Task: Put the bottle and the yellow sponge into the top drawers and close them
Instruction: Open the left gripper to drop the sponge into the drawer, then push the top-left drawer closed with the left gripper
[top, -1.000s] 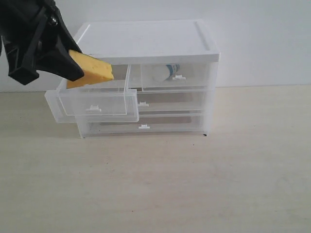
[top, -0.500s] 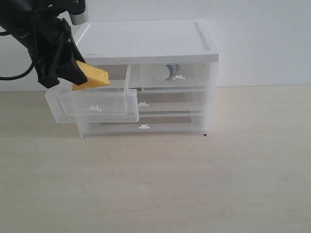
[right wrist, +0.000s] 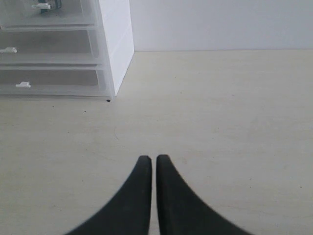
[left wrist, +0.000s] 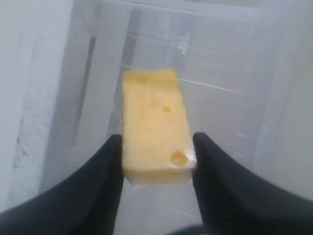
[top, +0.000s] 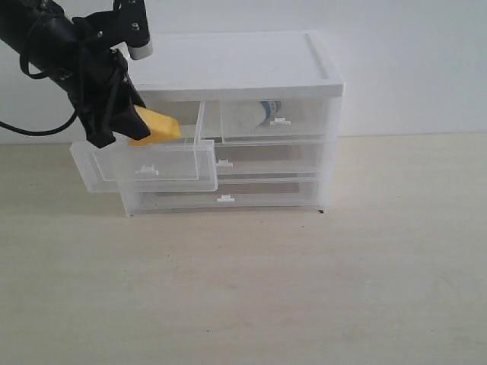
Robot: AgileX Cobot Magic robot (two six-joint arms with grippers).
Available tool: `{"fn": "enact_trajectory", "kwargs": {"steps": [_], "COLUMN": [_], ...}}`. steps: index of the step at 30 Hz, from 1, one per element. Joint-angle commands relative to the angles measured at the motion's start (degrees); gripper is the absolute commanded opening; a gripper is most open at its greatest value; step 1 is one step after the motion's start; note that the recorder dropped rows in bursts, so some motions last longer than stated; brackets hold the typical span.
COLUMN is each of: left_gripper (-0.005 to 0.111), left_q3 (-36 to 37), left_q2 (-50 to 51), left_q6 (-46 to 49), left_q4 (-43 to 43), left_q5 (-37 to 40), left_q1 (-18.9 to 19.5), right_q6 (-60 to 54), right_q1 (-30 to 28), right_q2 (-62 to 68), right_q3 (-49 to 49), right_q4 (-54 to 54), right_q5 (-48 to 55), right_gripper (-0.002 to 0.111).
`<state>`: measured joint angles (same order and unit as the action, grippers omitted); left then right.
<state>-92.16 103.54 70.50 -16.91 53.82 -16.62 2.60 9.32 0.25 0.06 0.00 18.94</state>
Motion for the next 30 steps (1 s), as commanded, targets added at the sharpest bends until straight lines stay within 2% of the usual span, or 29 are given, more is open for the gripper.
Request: {"fn": "enact_trajectory", "kwargs": {"steps": [1, 5, 7, 17, 20, 22, 25, 30], "left_gripper": [0.017, 0.046, 0.054, 0.055, 0.050, 0.039, 0.007, 0.004], "left_q3": [-0.5, -0.5, -0.5, -0.5, -0.5, -0.5, -0.5, 0.4], "left_q2": [-0.2, -0.2, -0.2, -1.4, -3.7, -5.3, -8.3, -11.2], "left_q6": [0.0, 0.1, 0.1, -2.9, -6.6, -10.3, -21.0, -31.6], "left_q4": [-2.8, -2.8, -2.8, -2.8, -2.6, -1.9, -1.7, -1.7], "left_q5": [-3.1, -3.3, -3.3, -4.5, -4.7, -3.7, -1.5, 9.6], "left_q1": [0.1, 0.1, 0.1, 0.1, 0.1, 0.1, 0.1, 0.0], "right_q6": [0.0, 0.0, 0.0, 0.0, 0.0, 0.0, 0.0, 0.0], "right_q1": [-0.2, -0.2, -0.2, -0.2, -0.2, -0.2, -0.2, -0.2], "right_q2": [-0.2, -0.2, -0.2, -0.2, -0.2, -0.2, -0.2, -0.2], "right_q3": [-0.1, -0.1, -0.1, -0.1, -0.1, -0.1, -0.1, -0.1], "right_q4": [-0.3, -0.3, -0.3, -0.3, -0.3, -0.3, -0.3, -0.3], "right_q5": [-0.5, -0.5, -0.5, -0.5, -0.5, -0.5, -0.5, -0.5], "right_gripper": [0.001, 0.001, 0.001, 0.001, 0.001, 0.001, 0.001, 0.001]}}
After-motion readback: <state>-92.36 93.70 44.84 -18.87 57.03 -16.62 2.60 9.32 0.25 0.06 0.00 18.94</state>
